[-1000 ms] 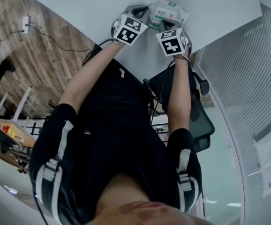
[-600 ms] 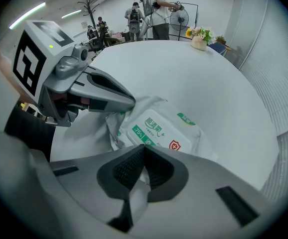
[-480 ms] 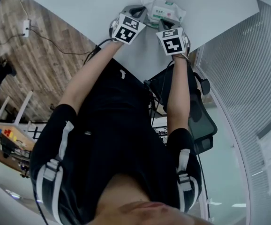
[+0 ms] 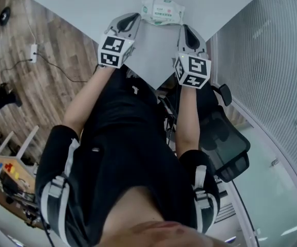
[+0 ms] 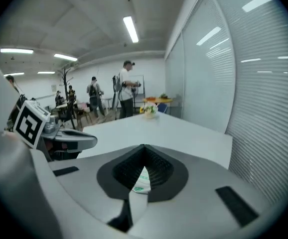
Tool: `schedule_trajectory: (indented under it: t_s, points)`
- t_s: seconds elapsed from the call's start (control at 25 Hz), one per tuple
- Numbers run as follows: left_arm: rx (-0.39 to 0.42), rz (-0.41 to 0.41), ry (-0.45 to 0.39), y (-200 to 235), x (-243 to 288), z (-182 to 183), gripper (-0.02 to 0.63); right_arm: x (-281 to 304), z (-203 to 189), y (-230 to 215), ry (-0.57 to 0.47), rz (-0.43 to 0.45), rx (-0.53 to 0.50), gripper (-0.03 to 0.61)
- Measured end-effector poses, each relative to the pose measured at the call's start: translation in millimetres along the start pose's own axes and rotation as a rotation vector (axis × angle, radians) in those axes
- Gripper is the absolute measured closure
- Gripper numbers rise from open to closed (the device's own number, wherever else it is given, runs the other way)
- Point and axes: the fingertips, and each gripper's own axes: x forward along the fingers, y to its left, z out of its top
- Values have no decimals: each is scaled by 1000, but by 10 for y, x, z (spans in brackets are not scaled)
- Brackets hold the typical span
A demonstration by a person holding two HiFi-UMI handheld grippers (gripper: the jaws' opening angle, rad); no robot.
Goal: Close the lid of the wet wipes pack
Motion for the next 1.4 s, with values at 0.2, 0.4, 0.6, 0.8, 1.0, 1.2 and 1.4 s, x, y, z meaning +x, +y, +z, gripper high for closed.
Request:
schedule_trajectory:
  t_s: [0.2,0.4,0.6,0.8,1.0,1.2,1.4]
  points:
    - [70,62,-190,-483,-1186,504,586,-1130,333,148,-216,-59,74,555]
    - [120,62,-328,-930,-2112,906,586,-1951,472,331,-354,-86,133,555]
    - [135,40,-429,-1207,-2831,1086,586,-2518,500,703,-429,-92,195,555]
    - [110,-7,-433,-1290,-3217,933,586,-2854,429,1158,-444,-97,212,555]
    - [86,-33,-396,-1206,-3204,885,586,-2852,343,1364,-413,-102,209,556]
    - [90,-57,-415,-1198,-3253,922,586,-2852,378,1477,-412,-93,187,557]
    - [86,-68,-411,-1115,-3248,878,586,-2815,385,1513,-413,-100,183,557]
